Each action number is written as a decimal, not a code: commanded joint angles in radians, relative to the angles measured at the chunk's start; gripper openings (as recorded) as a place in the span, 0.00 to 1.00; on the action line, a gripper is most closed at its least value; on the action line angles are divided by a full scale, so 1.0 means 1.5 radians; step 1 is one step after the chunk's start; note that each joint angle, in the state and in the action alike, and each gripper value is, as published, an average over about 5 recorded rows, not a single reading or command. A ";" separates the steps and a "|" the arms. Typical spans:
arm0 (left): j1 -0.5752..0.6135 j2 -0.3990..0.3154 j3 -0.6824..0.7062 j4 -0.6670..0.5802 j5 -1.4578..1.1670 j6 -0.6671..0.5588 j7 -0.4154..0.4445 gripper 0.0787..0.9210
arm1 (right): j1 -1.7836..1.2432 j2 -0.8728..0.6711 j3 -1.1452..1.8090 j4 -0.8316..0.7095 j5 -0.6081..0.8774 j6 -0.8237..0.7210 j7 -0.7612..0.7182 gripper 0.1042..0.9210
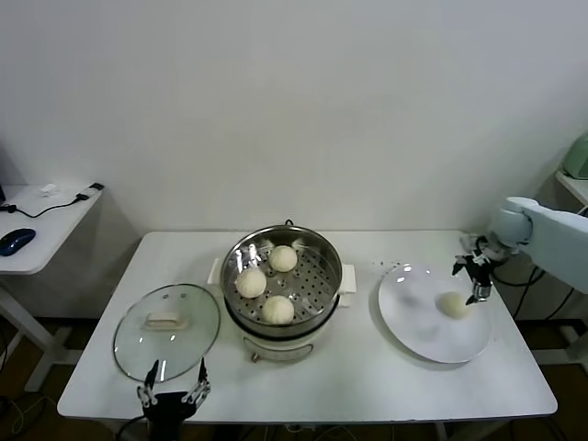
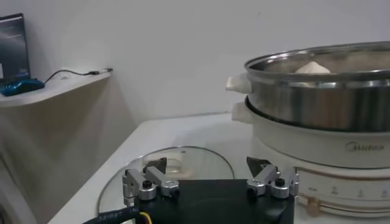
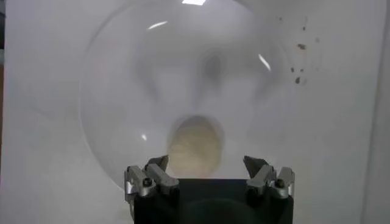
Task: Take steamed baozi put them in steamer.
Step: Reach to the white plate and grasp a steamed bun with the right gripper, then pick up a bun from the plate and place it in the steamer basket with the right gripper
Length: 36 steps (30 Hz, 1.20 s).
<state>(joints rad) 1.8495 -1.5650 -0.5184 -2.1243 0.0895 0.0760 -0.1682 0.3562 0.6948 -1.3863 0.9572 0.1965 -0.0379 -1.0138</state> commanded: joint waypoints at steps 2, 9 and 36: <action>0.001 0.002 0.000 0.001 0.000 -0.001 0.000 0.88 | -0.106 0.011 0.085 -0.058 -0.027 -0.017 0.018 0.88; 0.002 0.002 0.002 -0.001 0.001 0.000 0.000 0.88 | -0.117 0.034 0.104 -0.079 -0.026 -0.015 0.020 0.88; 0.002 0.005 0.005 -0.020 0.002 0.012 0.004 0.88 | 0.436 0.067 -0.278 0.215 0.343 -0.094 -0.007 0.66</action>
<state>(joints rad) 1.8505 -1.5575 -0.5098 -2.1549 0.0930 0.0950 -0.1613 0.5059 0.7261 -1.4531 1.0152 0.3537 -0.1113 -1.0209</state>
